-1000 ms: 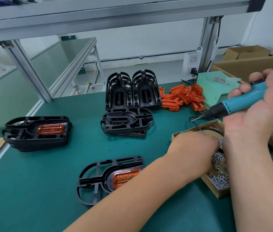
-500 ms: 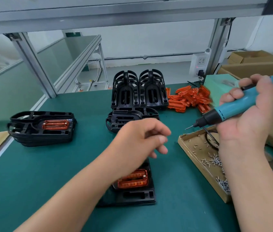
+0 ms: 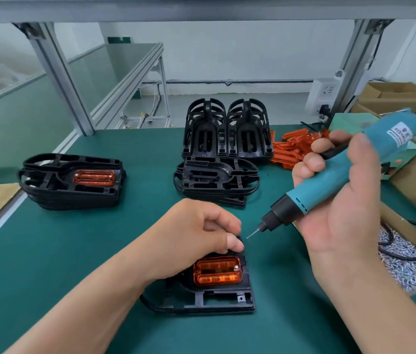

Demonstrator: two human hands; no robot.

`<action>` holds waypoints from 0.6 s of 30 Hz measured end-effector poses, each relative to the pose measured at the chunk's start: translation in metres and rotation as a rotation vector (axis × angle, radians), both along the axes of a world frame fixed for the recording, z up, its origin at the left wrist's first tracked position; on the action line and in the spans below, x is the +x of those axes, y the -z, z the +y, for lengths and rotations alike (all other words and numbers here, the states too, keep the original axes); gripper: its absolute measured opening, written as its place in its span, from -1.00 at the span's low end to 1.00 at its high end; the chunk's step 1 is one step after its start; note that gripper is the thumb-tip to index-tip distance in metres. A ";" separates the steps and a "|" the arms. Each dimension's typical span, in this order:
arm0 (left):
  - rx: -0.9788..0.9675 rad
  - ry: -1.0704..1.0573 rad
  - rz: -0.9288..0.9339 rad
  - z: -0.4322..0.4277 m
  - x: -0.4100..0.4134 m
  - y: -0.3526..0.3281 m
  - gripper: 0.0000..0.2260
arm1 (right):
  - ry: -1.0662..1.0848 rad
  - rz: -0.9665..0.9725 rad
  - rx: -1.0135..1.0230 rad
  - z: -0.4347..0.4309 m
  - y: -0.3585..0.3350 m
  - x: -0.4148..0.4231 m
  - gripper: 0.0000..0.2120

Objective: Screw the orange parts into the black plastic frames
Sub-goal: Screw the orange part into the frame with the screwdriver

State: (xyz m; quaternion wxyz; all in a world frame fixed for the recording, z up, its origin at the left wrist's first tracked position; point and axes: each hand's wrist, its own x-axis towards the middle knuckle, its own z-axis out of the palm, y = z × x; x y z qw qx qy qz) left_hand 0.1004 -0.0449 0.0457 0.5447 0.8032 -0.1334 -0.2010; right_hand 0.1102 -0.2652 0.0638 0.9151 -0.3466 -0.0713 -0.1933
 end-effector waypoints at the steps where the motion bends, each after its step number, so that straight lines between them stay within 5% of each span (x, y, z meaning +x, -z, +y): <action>1: -0.011 0.008 0.008 -0.001 -0.001 0.001 -0.87 | 0.005 -0.003 -0.011 0.001 0.000 -0.001 -0.86; 18: -0.096 0.065 0.035 -0.008 -0.010 0.000 -0.87 | -0.015 -0.006 -0.029 0.005 0.000 -0.003 -0.85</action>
